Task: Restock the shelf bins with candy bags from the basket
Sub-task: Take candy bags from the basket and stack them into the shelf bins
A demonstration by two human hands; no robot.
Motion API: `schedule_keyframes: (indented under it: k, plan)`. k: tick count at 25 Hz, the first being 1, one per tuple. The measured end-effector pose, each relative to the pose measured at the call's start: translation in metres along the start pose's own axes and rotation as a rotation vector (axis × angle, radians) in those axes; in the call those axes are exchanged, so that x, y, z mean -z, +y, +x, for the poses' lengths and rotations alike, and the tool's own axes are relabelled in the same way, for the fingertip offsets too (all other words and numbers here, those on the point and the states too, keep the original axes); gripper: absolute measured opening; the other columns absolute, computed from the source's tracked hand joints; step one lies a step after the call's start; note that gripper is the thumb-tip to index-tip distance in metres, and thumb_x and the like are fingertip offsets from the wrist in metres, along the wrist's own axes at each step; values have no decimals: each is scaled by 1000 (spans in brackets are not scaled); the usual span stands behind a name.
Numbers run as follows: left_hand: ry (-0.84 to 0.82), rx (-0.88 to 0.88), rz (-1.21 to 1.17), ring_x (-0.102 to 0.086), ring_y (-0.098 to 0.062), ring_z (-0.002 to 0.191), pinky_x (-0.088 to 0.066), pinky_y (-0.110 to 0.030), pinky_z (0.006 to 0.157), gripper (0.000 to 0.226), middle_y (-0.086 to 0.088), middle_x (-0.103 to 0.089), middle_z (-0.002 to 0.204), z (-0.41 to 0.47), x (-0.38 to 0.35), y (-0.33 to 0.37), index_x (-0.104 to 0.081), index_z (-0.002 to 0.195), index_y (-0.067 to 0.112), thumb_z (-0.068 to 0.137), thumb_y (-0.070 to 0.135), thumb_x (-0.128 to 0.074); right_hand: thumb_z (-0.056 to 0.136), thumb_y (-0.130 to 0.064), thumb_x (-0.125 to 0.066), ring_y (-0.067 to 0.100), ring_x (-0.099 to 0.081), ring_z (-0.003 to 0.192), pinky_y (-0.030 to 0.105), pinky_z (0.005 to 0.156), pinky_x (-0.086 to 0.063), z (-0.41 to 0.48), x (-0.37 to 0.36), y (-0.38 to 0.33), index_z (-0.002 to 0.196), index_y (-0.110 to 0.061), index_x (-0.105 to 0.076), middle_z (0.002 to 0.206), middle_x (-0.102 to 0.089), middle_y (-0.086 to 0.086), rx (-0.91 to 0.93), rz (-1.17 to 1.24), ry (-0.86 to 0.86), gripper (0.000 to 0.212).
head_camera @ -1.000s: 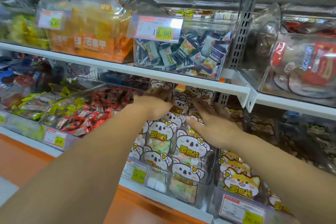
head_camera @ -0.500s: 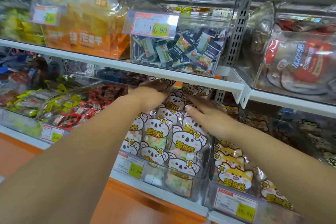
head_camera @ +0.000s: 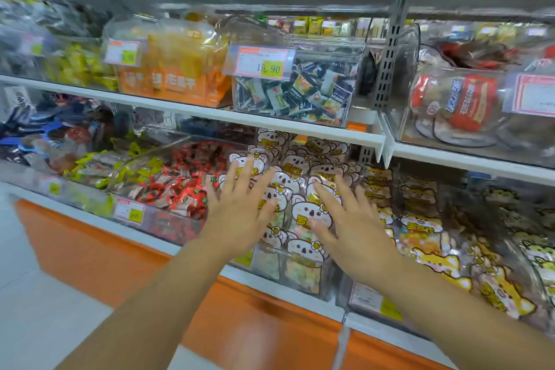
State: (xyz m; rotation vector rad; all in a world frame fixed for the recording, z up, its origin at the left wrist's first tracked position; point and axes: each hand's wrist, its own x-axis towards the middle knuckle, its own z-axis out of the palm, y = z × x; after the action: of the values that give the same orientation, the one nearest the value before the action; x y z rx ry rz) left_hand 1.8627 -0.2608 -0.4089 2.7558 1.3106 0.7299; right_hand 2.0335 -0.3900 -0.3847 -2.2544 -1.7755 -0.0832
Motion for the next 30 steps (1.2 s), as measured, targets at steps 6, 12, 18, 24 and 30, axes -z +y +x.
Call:
schedule_keyframes:
  k: [6, 12, 18, 24, 30]
  plan:
    - [19, -24, -56, 23, -21, 147, -1, -60, 117, 55, 7, 19, 161, 3, -17, 3, -2, 153, 42, 103, 45, -27, 100, -51, -30, 27, -1, 150, 47, 119, -15, 11, -23, 7, 151, -40, 8, 162, 10, -1, -3, 23, 30, 64]
    - [31, -33, 2, 24, -20, 147, 3, -61, 116, 57, 6, 20, 161, -15, -4, 35, 4, 152, 42, 103, 45, -25, 98, -54, -32, 26, -1, 150, 46, 120, -15, -18, -8, 14, 150, -45, 8, 162, 8, -2, 33, 114, 84, 65]
    - [83, -328, -139, 13, -11, 148, 17, -25, 114, 64, 2, -4, 163, -61, 10, 127, -18, 154, 25, 93, 45, -14, 101, -51, -19, 25, -6, 149, 47, 118, -17, -85, 14, 69, 153, -30, -14, 162, -4, 5, -73, -13, 77, 56]
    - [-176, -369, -72, 3, -16, 150, -1, -31, 120, 57, 1, 1, 164, -81, -17, 186, -10, 155, 21, 104, 36, -30, 103, -46, -24, 25, 3, 150, 48, 120, -6, -133, 20, 113, 155, -26, -5, 163, 1, 0, -130, -185, -41, 59]
    - [-267, -281, 65, -8, -16, 149, -8, -40, 121, 61, 5, -16, 161, -72, -46, 180, -16, 155, 24, 101, 50, -27, 102, -46, -27, 23, -5, 149, 43, 121, -6, -134, 11, 130, 155, -24, -4, 163, -3, 0, -95, -126, -99, 61]
